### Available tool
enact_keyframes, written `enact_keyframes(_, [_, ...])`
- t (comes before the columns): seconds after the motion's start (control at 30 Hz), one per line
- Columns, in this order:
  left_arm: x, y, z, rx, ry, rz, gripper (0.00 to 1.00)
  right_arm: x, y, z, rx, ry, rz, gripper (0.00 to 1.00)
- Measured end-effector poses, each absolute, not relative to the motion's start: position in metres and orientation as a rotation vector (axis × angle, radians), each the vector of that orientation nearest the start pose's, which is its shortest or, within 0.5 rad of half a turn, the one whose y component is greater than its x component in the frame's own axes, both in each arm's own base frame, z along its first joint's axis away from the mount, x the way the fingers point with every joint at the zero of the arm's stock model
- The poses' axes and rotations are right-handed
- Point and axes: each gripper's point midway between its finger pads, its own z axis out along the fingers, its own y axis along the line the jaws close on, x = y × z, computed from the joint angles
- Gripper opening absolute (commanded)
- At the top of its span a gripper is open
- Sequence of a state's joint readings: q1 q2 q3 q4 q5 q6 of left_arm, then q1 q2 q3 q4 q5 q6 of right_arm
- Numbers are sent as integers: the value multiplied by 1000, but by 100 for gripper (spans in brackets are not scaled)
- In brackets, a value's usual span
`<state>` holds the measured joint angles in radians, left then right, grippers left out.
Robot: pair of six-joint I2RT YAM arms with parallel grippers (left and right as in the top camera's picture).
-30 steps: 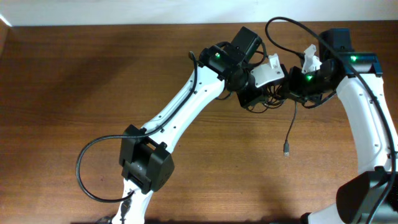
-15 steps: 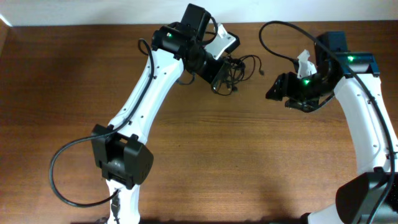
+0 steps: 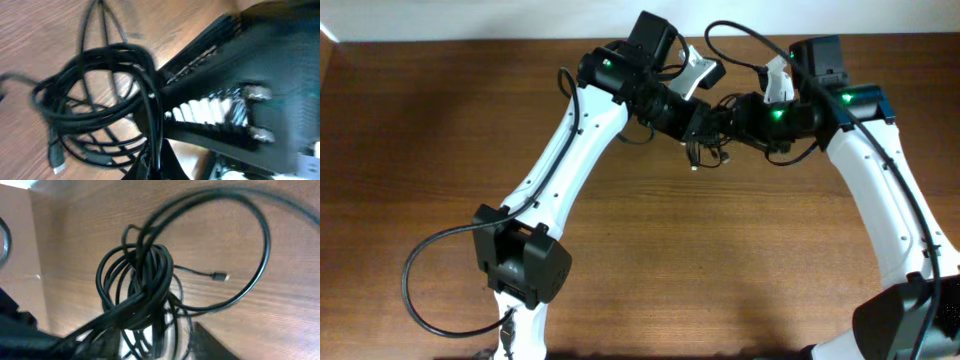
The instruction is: Untangle cables
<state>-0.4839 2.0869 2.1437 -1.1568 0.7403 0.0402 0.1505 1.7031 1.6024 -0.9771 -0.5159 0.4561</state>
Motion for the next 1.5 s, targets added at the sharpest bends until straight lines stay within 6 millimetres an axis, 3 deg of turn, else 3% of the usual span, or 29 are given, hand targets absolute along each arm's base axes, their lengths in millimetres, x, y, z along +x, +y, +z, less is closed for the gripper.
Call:
enact_keyframes(0.1, [370, -328, 257, 908, 2400, -1335, 0, 402, 145, 208, 254, 2679, 869, 4])
enact_keyframes(0.17, [369, -325, 266, 898, 2368, -1422, 0, 410, 141, 190, 292, 2707, 823, 4])
enact_keyframes(0.23, [377, -314, 269, 858, 2357, -1444, 0, 411, 134, 189, 316, 2711, 803, 4])
enact_keyframes(0.33, [409, -271, 255, 714, 2437, -1286, 0, 404, 100, 185, 402, 2741, 823, 4])
enact_keyframes(0.43, [417, -247, 233, 638, 2561, -1098, 0, 390, 79, 187, 422, 2772, 907, 4])
enact_keyframes(0.63, [421, -232, 221, 602, 2629, -970, 0, 385, 47, 195, 494, 2717, 1039, 4])
enact_keyframes(0.7, [424, -224, 215, 587, 2657, -882, 0, 386, 23, 188, 574, 2727, 924, 4])
enact_keyframes(0.73, [438, -186, 207, 494, 2705, -710, 0, 383, -35, 175, 738, 2721, 696, 4])
enact_keyframes(0.77, [459, -128, 201, 338, 2731, -540, 0, 370, -97, 166, 928, 2686, 488, 4])
enact_keyframes(0.8, [469, -82, 196, 220, 2749, -408, 0, 366, -108, 163, 966, 2689, 412, 4])
enact_keyframes(0.83, [469, -79, 195, 219, 2754, -374, 0, 368, -103, 162, 952, 2699, 402, 4])
enact_keyframes(0.93, [462, -113, 197, 306, 2749, -452, 0, 377, -67, 166, 766, 2740, 506, 13])
enact_keyframes(1.03, [438, -166, 216, 524, 2656, -850, 0, 384, -11, 175, 489, 2764, 688, 15])
enact_keyframes(1.1, [414, -188, 225, 637, 2613, -1053, 0, 384, 23, 178, 349, 2783, 750, 15])
enact_keyframes(1.17, [393, -214, 215, 744, 2596, -1160, 0, 383, 35, 178, 303, 2791, 766, 18])
enact_keyframes(1.2, [377, -227, 195, 790, 2613, -1216, 21, 383, 37, 178, 290, 2793, 770, 20])
enact_keyframes(1.23, [358, -242, 168, 830, 2654, -1277, 99, 383, 37, 179, 286, 2792, 772, 23])
enact_keyframes(1.3, [334, -243, 123, 811, 2738, -1330, 99, 383, 37, 179, 282, 2792, 772, 28])
enact_keyframes(1.37, [333, -227, 104, 765, 2856, -1187, 99, 383, 37, 179, 281, 2791, 773, 30])
enact_keyframes(1.4, [337, -220, 103, 756, 2894, -1096, 93, 382, 37, 179, 281, 2792, 775, 30])
enact_keyframes(1.43, [353, -210, 109, 743, 2915, -920, 83, 382, 37, 179, 280, 2792, 777, 30])
enact_keyframes(1.47, [370, -203, 125, 733, 2892, -792, 64, 382, 37, 179, 282, 2794, 777, 30])
enact_keyframes(1.5, [378, -200, 134, 722, 2877, -740, 60, 381, 37, 179, 282, 2796, 777, 31])
